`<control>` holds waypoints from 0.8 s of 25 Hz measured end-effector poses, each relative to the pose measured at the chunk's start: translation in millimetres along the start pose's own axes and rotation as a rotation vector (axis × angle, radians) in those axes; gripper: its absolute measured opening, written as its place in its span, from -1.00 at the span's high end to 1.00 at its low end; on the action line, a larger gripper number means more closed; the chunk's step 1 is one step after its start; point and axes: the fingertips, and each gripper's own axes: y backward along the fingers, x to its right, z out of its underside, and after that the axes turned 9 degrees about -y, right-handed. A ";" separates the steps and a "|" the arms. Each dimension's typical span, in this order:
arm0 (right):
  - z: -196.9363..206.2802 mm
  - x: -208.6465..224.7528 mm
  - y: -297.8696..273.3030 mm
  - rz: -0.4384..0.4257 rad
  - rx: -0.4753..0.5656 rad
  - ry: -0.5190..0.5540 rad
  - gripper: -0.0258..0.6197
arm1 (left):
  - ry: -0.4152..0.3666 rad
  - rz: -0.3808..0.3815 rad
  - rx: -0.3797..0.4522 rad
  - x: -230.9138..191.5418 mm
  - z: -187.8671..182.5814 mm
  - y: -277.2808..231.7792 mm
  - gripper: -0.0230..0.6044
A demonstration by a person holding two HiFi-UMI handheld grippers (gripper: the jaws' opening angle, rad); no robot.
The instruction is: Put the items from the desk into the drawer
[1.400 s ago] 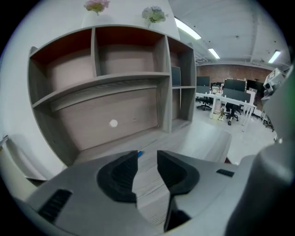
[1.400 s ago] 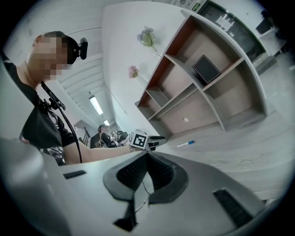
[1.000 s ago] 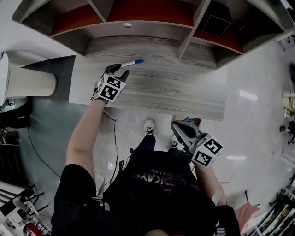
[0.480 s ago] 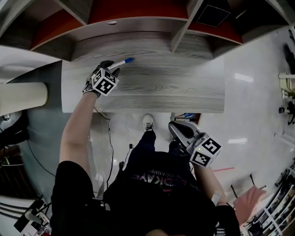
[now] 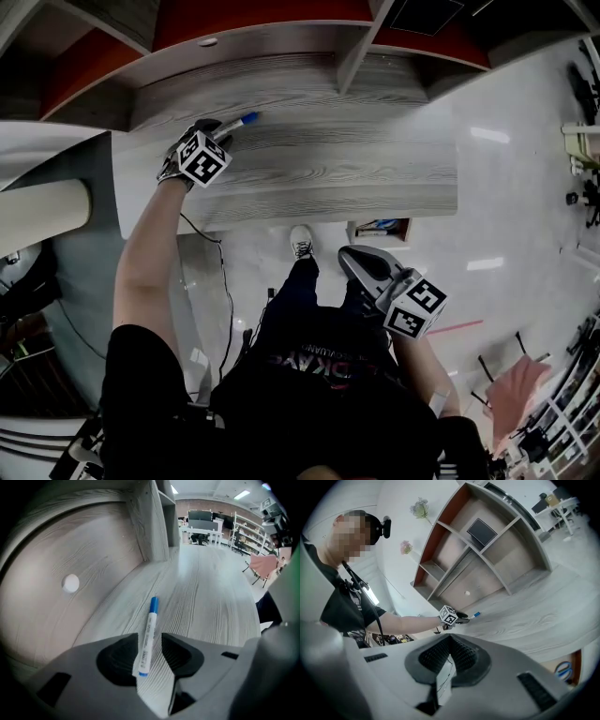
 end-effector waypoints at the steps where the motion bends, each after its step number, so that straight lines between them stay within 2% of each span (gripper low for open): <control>1: 1.5 0.1 -0.4 0.002 0.000 -0.004 0.87 | -0.006 0.009 -0.001 0.7 -0.2 -1.8 0.45; 8: 11.8 3.6 1.6 0.026 0.010 -0.035 0.87 | -0.048 0.061 -0.009 1.0 -1.5 -10.4 0.45; 20: 27.3 -0.9 -2.5 0.028 0.001 -0.055 0.87 | 0.116 0.210 0.028 3.5 2.7 -12.2 0.52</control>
